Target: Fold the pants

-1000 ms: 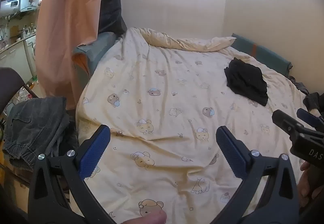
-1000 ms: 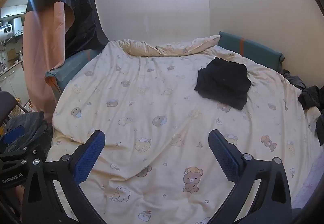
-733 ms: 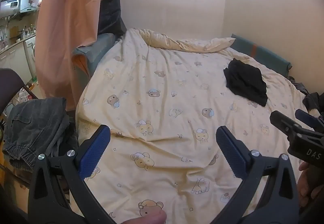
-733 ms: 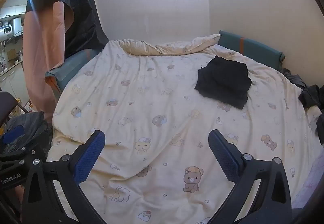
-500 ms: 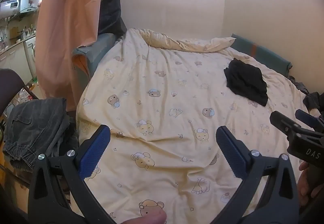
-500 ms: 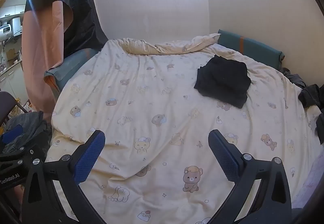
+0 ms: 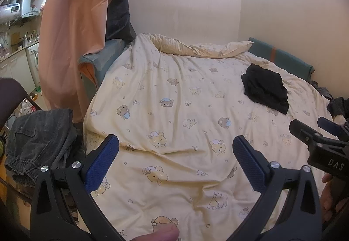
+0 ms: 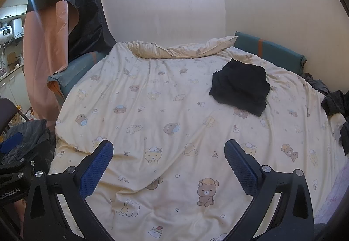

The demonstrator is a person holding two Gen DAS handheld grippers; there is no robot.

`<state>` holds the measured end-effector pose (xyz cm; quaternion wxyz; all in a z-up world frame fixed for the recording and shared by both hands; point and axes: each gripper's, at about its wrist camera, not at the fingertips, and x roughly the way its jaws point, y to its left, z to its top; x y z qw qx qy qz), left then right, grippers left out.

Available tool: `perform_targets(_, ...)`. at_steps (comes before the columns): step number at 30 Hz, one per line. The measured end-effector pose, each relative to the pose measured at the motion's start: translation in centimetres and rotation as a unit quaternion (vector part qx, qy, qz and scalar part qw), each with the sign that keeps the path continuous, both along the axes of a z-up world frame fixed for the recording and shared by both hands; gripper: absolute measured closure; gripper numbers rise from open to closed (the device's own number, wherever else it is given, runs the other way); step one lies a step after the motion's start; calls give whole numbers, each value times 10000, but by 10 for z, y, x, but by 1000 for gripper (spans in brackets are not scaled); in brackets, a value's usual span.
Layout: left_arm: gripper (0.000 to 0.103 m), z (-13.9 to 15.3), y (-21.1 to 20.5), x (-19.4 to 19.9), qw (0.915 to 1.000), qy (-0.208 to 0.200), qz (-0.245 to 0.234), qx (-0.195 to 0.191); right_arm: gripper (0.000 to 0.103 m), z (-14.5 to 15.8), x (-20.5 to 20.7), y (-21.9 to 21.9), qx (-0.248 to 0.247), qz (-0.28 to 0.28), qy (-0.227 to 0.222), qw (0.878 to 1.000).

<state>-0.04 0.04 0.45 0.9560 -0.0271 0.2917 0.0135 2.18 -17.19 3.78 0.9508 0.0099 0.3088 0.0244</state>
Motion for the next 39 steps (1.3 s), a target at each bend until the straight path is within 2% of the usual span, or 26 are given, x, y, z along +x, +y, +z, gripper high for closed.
perform_targets(39, 0, 0, 2, -1, 10000, 0, 16, 46, 0, -2, -1, 6, -46, 50, 37, 10000)
